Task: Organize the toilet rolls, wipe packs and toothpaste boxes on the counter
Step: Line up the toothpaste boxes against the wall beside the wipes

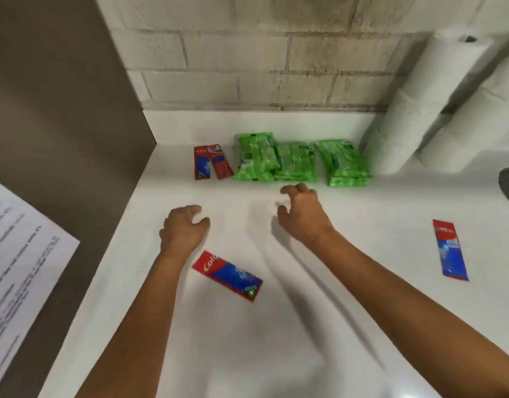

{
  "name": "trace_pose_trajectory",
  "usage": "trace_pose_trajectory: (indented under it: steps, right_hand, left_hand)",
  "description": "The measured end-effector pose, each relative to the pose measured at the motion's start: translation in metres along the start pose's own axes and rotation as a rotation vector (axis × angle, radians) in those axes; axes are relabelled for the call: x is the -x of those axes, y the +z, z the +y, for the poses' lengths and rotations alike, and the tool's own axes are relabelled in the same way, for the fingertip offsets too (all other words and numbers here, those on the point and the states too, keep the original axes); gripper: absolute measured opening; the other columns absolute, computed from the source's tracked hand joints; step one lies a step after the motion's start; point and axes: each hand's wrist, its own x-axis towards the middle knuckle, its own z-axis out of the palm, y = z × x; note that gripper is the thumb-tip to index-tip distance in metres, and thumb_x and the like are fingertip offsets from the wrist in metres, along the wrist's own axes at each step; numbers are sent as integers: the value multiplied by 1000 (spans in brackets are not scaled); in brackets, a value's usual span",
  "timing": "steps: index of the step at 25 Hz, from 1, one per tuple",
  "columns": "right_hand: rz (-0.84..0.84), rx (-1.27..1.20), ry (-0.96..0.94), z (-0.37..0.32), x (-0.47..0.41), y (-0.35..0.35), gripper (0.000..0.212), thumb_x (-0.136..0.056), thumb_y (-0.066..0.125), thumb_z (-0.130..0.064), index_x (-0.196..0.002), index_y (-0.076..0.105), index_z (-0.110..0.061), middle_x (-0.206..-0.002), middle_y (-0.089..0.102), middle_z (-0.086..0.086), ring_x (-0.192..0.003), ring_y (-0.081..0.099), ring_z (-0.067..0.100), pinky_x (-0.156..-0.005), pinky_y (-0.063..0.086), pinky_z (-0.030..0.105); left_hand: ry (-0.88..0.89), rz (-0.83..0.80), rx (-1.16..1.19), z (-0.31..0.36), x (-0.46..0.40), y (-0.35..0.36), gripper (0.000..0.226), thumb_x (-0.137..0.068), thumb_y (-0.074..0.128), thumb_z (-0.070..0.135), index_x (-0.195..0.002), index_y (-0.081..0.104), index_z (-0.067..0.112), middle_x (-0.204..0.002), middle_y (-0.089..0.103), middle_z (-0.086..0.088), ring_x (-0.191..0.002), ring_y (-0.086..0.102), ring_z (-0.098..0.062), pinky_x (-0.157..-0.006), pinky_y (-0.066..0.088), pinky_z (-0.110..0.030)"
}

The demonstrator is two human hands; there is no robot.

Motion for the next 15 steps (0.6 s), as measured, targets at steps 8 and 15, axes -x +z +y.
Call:
trace_pose_trajectory:
  steps: [8,15]
  right_hand:
    - [214,206,375,130,81,-19,59,-86,51,-25,-140,32,-12,-148,25,17,-134,24,40,-109,25,50]
    - [161,111,770,199,116,-26,64,-94,39,-37,-148,16,-11,-156,1,23,-143,2,43,-114,4,57]
  left_hand:
    - [-181,-70,-441,17,108,32,57,-85,50,54,-135,43,26,-132,41,-17,-121,42,-37,-98,38,-40]
    - [-64,8,-339,32,152,72,44,-86,53,45,-119,57,17,-126,50,-16,-120,42,-33,-97,44,-40]
